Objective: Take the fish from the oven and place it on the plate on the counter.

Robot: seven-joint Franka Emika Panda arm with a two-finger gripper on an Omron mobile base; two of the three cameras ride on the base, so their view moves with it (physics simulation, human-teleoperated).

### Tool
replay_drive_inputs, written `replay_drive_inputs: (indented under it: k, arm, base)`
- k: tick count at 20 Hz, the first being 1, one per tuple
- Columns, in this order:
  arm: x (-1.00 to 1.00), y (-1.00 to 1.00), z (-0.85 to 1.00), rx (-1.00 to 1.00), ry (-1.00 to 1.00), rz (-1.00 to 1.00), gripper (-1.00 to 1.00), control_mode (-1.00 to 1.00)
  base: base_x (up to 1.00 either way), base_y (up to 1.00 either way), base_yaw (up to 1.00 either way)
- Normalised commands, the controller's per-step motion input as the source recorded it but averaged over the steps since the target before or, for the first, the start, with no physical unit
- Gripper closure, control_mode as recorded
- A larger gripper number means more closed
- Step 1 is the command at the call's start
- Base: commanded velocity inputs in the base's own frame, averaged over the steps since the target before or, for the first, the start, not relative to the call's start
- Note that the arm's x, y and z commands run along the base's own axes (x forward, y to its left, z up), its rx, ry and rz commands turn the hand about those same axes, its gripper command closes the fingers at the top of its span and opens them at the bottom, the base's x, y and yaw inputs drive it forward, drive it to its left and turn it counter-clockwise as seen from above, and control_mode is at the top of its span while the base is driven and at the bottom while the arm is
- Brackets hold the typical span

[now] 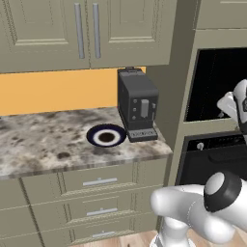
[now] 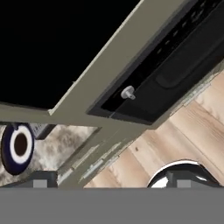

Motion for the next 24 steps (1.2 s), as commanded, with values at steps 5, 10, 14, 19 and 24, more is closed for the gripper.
replay_drive_inputs:
  k: [5, 10, 14, 19, 24]
  arm:
    - [-0.17, -0.54, -0.76, 0.01, 0.00, -0.25, -1.00, -1.00]
    - [-0.13, -0.45, -0.60, 0.00, 0.00, -0.26, -1.00, -1.00]
    - [-0.34, -0.26, -0.45, 0.00, -0.07, -0.25, -1.00, -1.00]
    - [-0.39, -0.29, -0.40, 0.01, -0.12, -0.22, -1.00, -1.00]
    - [-0.33, -0.41, -0.22, 0.04, -0.13, -0.11, -1.00, -1.00]
  base:
    - [0.00, 0.00, 0.00]
    - [0.00, 0.00, 0.00]
    - [0.00, 0.00, 0.00]
    - [0.00, 0.00, 0.00]
    - [0.00, 0.00, 0.00]
